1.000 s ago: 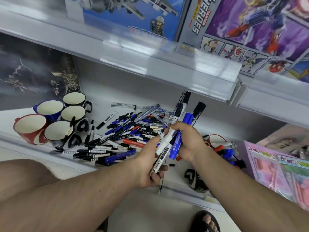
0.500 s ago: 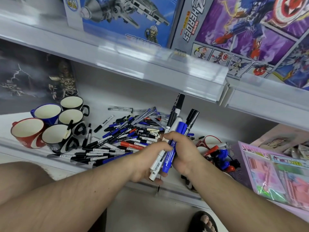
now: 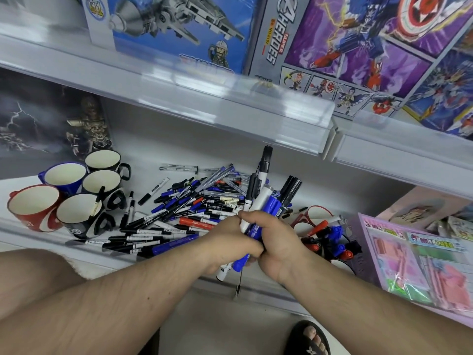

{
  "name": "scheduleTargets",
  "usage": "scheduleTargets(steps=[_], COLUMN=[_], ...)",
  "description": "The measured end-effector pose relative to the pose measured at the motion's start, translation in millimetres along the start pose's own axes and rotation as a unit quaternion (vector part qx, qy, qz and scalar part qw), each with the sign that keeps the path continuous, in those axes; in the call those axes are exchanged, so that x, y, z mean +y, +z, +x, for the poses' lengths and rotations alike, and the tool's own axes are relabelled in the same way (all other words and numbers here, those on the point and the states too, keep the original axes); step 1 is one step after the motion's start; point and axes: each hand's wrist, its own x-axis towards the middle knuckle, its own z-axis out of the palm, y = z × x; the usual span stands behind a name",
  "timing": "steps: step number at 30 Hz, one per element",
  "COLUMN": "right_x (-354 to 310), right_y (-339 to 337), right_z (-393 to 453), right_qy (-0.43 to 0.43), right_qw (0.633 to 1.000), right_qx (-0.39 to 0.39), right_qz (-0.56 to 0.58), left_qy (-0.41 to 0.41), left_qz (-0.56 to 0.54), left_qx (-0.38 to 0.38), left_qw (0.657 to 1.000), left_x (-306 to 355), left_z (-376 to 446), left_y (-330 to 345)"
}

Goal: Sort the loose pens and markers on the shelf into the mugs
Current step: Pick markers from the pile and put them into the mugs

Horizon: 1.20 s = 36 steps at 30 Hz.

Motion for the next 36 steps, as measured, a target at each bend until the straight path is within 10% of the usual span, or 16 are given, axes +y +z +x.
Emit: scheduleTargets(steps=[22,36], right_x=[2.7,-36.7], right_y=[-38.9,-113.1], right_z=[-19.2,-23.6], right_qy=[0.020,-0.189], right_qw=[0.999,0.973], right_qx=[-0.045,0.058], right_qz=[-0.006,-0.121], left_qy=[-0.002,-0.038], left_qz=[-0.002,0.107], left_qx=[-0.083,-0.153], left_qw=[0.997,0.982], left_x=[-9.2,-7.6], left_z=[1.0,15.1], left_y=[10.2,28.8])
